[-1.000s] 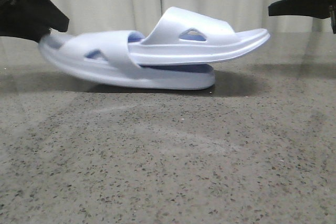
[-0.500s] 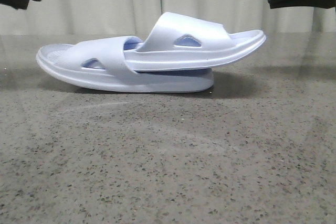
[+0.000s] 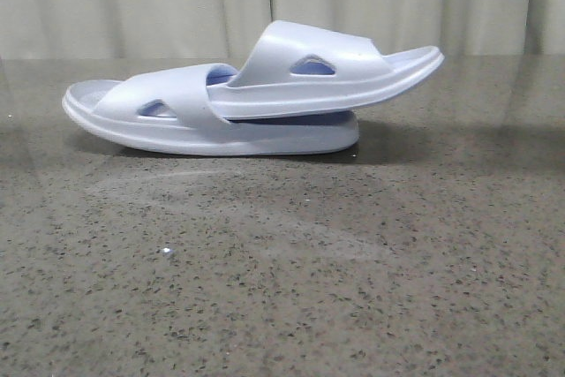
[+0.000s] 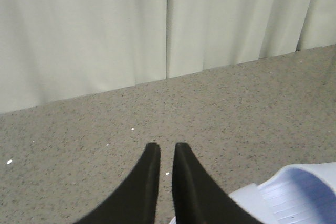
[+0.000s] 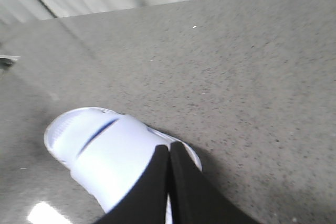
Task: Insert blue slippers together front up
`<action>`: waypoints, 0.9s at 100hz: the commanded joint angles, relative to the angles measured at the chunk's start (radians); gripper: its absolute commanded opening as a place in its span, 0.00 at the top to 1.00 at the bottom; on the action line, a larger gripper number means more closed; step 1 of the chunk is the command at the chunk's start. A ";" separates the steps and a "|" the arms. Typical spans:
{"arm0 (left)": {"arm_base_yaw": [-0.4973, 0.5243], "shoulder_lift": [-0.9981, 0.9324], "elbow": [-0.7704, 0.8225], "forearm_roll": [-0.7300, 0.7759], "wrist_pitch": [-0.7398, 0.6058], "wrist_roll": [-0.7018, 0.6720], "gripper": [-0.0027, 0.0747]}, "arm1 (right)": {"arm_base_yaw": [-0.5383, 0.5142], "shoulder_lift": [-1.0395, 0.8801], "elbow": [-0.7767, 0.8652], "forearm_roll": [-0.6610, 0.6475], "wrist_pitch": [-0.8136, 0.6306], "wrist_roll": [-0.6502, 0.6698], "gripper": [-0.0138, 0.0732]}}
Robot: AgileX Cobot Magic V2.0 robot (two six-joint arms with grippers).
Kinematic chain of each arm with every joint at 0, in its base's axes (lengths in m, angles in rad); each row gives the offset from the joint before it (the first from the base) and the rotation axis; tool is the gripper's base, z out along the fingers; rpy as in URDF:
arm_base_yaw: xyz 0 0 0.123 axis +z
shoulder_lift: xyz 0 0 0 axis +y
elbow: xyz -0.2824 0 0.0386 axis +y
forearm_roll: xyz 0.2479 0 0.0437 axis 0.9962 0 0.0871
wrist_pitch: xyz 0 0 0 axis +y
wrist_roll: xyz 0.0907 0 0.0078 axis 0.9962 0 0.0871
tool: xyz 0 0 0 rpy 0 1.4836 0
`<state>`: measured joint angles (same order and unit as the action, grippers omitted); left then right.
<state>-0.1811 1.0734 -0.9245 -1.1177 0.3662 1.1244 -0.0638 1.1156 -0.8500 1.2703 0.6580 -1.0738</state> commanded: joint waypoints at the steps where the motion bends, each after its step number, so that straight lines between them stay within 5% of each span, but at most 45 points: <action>1: -0.107 -0.050 0.025 -0.004 -0.158 0.006 0.95 | 0.109 -0.124 0.067 -0.014 -0.217 -0.007 0.93; 19: -0.319 -0.113 0.138 0.014 -0.353 0.006 0.95 | 0.287 -0.319 0.244 -0.079 -0.429 -0.007 0.93; 33: -0.423 -0.193 0.221 -0.008 -0.460 0.006 0.95 | 0.340 -0.457 0.369 -0.079 -0.465 -0.007 0.93; 90: -0.513 -0.486 0.574 -0.091 -0.644 -0.037 0.95 | 0.342 -0.700 0.709 0.087 -0.404 -0.006 0.93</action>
<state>-0.6842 0.6021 -0.3372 -1.2158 -0.2342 1.1077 0.2755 0.4138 -0.1454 1.3107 0.2466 -1.0738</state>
